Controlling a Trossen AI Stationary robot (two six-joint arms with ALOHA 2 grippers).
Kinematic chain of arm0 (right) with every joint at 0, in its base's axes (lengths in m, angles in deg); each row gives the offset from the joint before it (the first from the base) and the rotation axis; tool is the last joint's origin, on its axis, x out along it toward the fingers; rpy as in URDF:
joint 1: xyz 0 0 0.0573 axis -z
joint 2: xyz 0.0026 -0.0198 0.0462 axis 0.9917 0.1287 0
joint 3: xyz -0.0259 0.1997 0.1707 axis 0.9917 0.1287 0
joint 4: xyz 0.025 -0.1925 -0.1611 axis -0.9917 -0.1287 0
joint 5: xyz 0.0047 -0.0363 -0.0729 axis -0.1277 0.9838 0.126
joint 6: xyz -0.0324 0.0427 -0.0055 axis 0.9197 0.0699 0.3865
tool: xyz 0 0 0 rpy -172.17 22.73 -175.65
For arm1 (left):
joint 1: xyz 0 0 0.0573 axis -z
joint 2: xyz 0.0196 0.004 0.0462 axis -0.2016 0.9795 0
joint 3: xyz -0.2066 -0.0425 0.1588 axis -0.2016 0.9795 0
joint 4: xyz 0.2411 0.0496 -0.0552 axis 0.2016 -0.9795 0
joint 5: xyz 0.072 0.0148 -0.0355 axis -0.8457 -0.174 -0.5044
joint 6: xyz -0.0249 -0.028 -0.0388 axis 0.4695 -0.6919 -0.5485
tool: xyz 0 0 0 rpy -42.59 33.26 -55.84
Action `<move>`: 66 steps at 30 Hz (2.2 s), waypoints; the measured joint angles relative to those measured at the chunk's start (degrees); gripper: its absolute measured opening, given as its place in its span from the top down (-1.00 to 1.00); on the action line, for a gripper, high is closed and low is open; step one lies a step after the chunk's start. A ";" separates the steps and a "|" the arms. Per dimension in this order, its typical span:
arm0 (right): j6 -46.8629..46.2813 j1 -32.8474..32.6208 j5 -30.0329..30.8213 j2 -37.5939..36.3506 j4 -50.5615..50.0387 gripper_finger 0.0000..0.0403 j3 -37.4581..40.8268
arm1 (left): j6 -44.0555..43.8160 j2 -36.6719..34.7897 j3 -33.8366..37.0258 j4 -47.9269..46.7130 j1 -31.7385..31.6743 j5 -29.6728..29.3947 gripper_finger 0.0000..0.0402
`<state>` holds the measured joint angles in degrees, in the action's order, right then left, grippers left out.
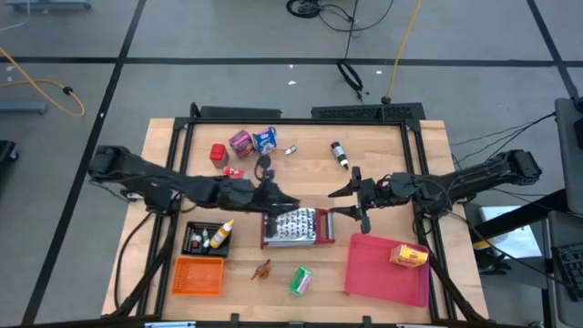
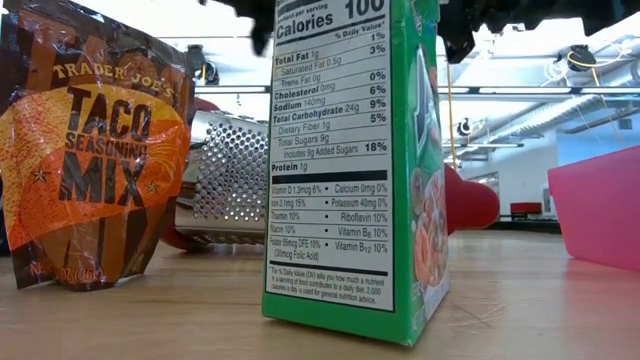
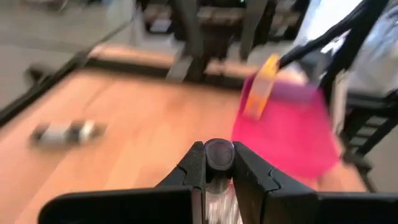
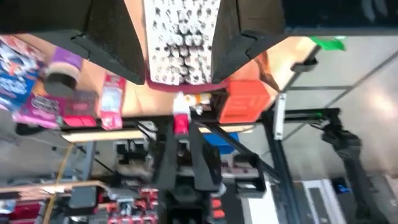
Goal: Pick & Place Kitchen Items
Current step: Put the small red food coloring bottle into the black bin, then put the large black food coloring bottle into the black bin
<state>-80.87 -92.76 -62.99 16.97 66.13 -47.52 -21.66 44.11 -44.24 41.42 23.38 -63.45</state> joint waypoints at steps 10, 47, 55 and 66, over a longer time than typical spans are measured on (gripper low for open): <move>-0.19 0.09 8.09 -0.27 -4.22 0.16 0.04 | -28.40 -13.13 -0.02 -38.30 10.58 -10.12 0.78; -0.24 0.37 8.10 -0.23 -3.78 0.16 0.13 | -86.25 -14.67 7.15 -72.74 30.03 -0.97 0.77; -0.24 0.37 8.10 -0.22 -3.80 0.16 0.13 | -85.71 -14.67 7.15 -72.27 30.03 -3.08 0.66; -0.09 0.37 8.10 -0.22 -3.80 0.16 0.13 | -84.89 -14.67 7.15 -71.88 30.00 -4.56 -0.02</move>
<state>-80.95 -92.38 -54.89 16.75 62.32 -47.39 -106.55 29.44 -37.10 -30.45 53.39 -68.01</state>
